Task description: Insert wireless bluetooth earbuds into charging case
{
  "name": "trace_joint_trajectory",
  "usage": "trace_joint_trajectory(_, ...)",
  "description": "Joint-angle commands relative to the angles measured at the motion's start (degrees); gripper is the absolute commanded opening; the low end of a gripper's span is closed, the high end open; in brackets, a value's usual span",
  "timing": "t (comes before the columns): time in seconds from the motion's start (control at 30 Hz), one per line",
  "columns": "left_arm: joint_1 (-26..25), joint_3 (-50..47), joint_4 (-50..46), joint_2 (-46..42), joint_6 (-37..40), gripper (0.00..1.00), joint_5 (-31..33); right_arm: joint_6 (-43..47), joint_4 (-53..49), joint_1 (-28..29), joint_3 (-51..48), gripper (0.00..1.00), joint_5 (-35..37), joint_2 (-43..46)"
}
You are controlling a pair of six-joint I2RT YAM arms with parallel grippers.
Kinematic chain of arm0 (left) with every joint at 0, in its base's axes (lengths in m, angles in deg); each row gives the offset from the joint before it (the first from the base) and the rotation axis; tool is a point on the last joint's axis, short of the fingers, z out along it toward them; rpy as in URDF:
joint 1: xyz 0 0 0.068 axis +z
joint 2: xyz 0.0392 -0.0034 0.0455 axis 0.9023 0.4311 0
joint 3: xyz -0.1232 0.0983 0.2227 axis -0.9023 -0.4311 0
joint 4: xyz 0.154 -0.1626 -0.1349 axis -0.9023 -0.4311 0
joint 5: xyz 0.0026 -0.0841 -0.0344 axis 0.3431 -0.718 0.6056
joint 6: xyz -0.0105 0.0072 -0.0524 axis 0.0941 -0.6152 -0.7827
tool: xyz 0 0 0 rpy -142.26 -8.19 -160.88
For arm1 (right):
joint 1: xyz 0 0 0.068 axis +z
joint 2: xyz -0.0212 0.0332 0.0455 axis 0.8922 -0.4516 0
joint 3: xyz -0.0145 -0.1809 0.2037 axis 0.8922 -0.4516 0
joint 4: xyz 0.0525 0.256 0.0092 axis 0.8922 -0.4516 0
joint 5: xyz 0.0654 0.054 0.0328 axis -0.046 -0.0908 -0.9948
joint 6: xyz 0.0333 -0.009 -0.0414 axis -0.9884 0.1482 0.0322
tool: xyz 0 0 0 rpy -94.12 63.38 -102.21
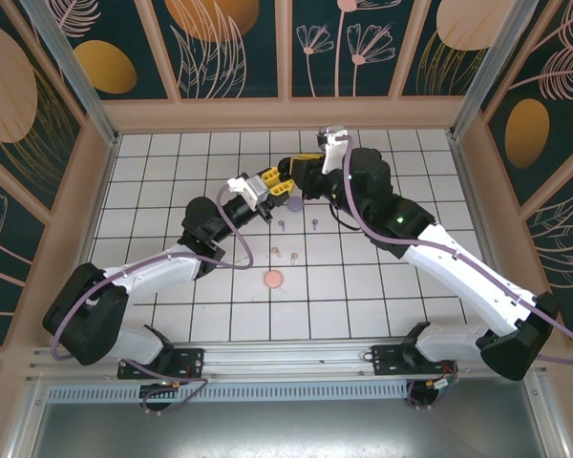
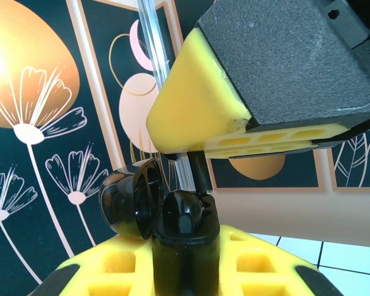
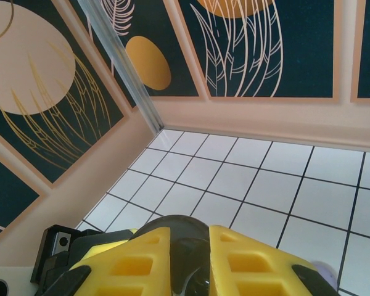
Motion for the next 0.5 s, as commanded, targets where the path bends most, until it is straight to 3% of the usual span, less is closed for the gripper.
trace_joint_trajectory(0.0, -0.3, 1.4, 1.7, 0.1, -0.9, 0.00, -1.3, 0.9, 1.2, 0.4, -1.0, 0.18, 1.3, 0.1)
trace_joint_trajectory(0.47, -0.3, 1.4, 2.1, -0.3, -1.2, 0.00, -1.4, 2.0, -0.3, 0.4, -1.9, 0.17, 1.9, -1.5)
